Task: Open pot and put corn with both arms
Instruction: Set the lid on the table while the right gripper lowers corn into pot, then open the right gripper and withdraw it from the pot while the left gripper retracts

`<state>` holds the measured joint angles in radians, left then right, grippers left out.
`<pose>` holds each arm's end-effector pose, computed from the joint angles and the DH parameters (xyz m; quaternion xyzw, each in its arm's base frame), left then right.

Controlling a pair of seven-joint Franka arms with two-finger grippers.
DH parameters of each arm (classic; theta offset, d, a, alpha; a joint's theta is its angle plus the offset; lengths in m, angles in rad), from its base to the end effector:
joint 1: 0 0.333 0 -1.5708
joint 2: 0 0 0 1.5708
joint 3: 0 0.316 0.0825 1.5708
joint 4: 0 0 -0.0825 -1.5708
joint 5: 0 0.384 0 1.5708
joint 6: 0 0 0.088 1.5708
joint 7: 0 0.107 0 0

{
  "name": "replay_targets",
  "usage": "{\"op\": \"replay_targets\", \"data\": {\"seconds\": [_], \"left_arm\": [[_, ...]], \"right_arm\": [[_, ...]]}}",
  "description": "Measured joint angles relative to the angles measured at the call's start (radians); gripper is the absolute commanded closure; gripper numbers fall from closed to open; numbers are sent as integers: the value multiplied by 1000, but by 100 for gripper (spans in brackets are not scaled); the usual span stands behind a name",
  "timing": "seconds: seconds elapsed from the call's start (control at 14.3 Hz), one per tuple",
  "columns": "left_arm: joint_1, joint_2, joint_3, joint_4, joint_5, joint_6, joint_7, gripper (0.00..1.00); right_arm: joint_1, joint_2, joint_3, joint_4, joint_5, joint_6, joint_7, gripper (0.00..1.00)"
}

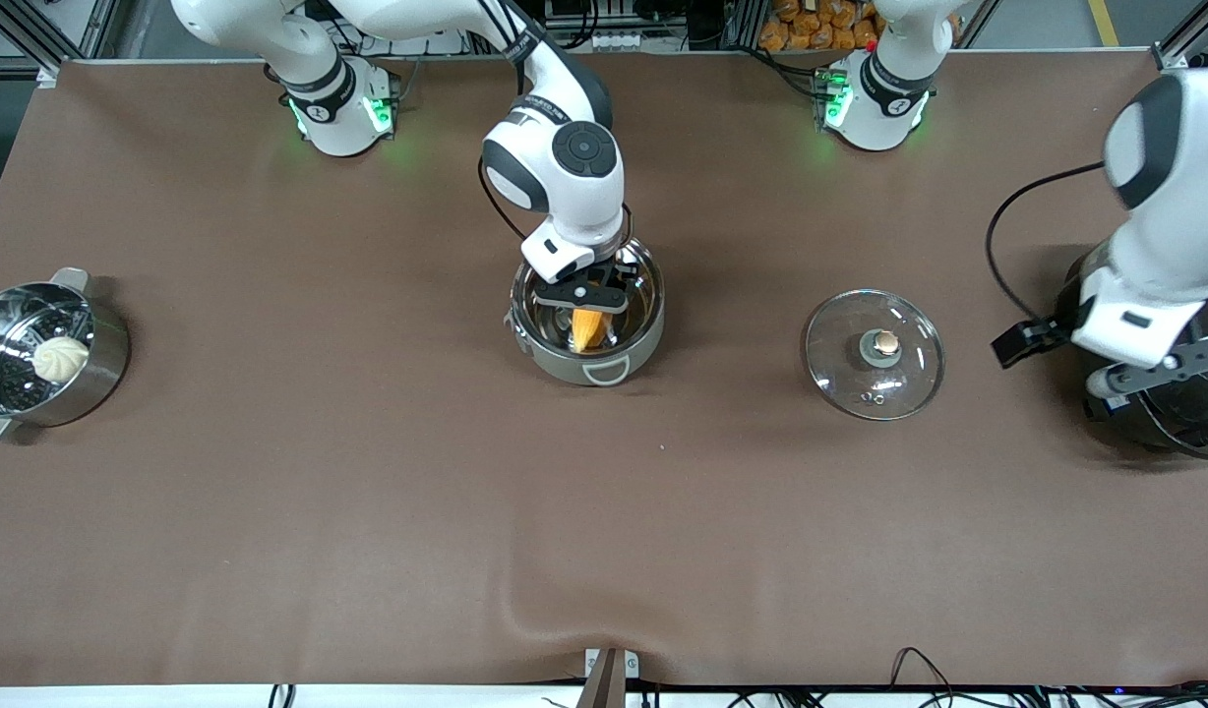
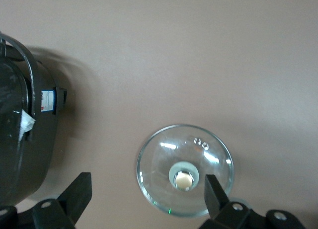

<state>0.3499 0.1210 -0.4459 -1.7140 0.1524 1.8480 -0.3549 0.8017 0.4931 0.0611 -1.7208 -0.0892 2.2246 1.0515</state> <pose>0.5992 -0.0343 0.5173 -0.9926 -0.1109 -0.0231 0.0435 0.4397 0.5032 0.3025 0.9972 -0.0711 0.0207 0.0072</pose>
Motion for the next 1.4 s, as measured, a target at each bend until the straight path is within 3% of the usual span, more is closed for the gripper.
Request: {"op": "replay_targets", "data": {"seconds": [0.42, 0.56, 0.84, 1.12, 1.4], "left_arm": [[-1, 32, -3, 218, -40, -206, 43, 0], [-6, 63, -8, 255, -40, -224, 44, 0], [-17, 68, -4, 281, -81, -263, 47, 0], [-165, 27, 166, 264, -124, -281, 84, 0], [-232, -40, 260, 180, -150, -258, 125, 0]], "right_arm": [[-72, -77, -17, 34, 3, -34, 0, 0], [-139, -158, -17, 42, 31, -122, -41, 0], [-354, -357, -21, 49, 133, -383, -375, 0], [-573, -469, -25, 57, 145, -564, -670, 0], [-722, -512, -34, 89, 145, -628, -893, 0]]}}
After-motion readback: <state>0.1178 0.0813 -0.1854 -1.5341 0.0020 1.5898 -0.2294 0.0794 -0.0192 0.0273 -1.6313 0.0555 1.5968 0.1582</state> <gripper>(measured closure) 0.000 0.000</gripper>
